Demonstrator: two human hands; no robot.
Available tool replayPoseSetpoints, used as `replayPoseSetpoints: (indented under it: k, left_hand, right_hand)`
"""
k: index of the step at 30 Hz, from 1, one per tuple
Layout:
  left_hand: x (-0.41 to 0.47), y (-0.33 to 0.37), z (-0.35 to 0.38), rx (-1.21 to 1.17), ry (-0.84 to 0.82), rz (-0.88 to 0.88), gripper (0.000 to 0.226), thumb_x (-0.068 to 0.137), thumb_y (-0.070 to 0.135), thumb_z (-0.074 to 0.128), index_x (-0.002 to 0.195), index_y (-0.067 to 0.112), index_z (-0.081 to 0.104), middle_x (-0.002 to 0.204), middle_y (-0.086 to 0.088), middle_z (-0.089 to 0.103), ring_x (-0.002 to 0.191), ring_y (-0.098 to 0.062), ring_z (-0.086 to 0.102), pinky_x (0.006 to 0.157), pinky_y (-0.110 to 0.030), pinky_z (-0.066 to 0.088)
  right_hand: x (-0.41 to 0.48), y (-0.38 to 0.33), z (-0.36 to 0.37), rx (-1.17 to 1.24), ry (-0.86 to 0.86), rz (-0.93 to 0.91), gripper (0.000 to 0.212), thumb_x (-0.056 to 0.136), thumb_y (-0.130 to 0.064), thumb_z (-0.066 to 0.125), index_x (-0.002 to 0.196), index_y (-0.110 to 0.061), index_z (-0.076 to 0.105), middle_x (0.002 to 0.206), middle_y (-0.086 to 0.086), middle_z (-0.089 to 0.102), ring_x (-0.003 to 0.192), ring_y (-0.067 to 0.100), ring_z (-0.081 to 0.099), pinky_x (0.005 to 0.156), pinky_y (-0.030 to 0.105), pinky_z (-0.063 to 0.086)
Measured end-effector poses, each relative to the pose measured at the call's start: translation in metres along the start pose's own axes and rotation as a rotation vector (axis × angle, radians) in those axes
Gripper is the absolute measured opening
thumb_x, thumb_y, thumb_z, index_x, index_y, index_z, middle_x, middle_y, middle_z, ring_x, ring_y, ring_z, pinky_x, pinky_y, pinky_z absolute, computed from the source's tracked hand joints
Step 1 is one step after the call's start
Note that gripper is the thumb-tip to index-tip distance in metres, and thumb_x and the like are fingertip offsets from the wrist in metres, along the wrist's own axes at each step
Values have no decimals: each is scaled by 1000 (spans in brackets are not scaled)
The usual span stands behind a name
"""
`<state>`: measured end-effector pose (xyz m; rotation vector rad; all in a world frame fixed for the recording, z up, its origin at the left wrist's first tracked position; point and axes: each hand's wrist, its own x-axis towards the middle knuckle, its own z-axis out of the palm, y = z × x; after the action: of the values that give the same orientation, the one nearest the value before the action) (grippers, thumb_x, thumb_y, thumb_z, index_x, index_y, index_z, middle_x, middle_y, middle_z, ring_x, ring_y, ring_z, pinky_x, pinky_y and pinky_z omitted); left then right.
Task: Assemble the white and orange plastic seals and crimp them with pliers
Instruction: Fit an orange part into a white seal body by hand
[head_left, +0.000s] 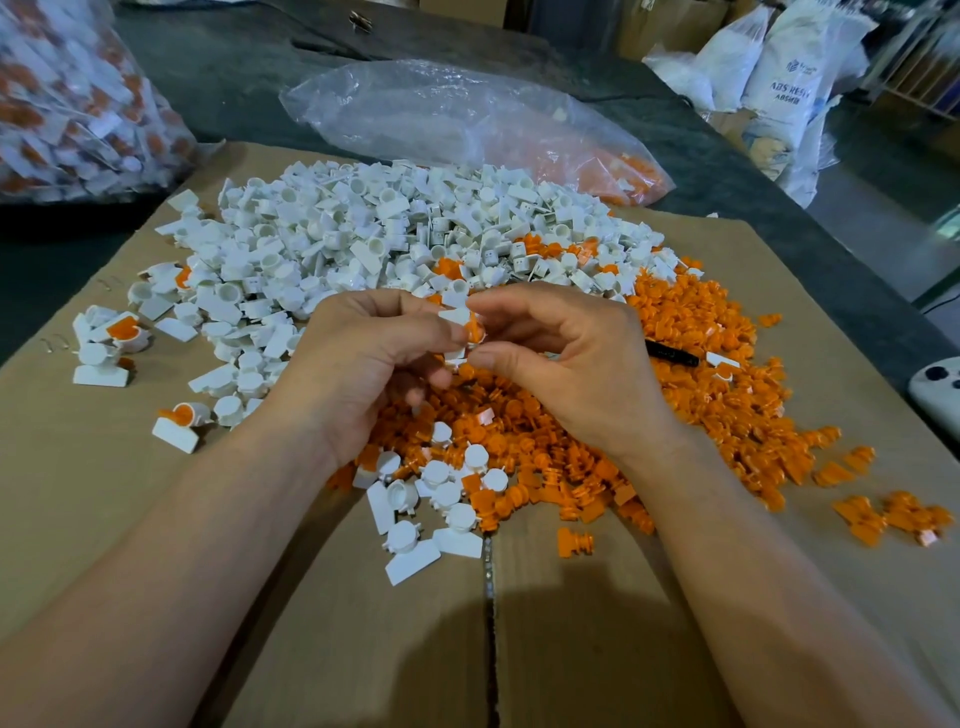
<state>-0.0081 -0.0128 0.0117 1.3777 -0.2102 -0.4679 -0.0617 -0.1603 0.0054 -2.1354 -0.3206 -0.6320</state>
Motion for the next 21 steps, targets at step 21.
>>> replayPoseSetpoints:
  k: [21]
  left_hand:
    - [0, -4, 2, 34, -31, 144, 17, 72, -9, 66, 62, 4, 59, 48, -3, 61, 45, -13, 60, 42, -17, 45]
  right_hand:
    - [0, 1, -2, -11, -1, 22, 36, 73, -3, 70, 108, -11, 63, 86, -7, 63, 82, 3, 64, 73, 14, 52]
